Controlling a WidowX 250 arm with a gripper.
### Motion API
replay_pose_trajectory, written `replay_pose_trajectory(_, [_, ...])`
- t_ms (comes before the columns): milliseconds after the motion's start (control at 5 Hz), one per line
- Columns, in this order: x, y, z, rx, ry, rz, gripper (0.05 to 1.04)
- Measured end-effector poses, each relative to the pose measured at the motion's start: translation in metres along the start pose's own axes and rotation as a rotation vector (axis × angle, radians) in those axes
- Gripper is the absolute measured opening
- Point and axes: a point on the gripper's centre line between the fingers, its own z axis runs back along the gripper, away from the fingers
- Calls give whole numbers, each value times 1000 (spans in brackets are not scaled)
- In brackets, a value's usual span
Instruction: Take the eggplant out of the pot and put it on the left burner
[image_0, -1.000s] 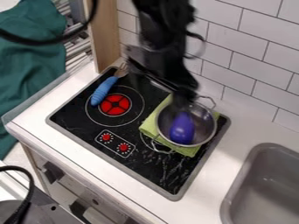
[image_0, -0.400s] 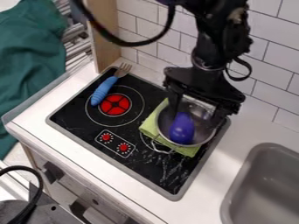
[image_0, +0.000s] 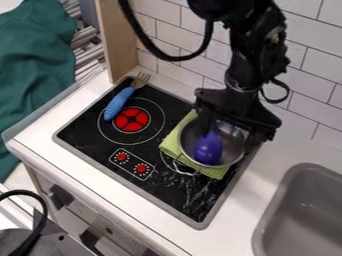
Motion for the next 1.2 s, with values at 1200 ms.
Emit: replay_pose_trajectory(1200, [6,7,-48,24,110,-47,686])
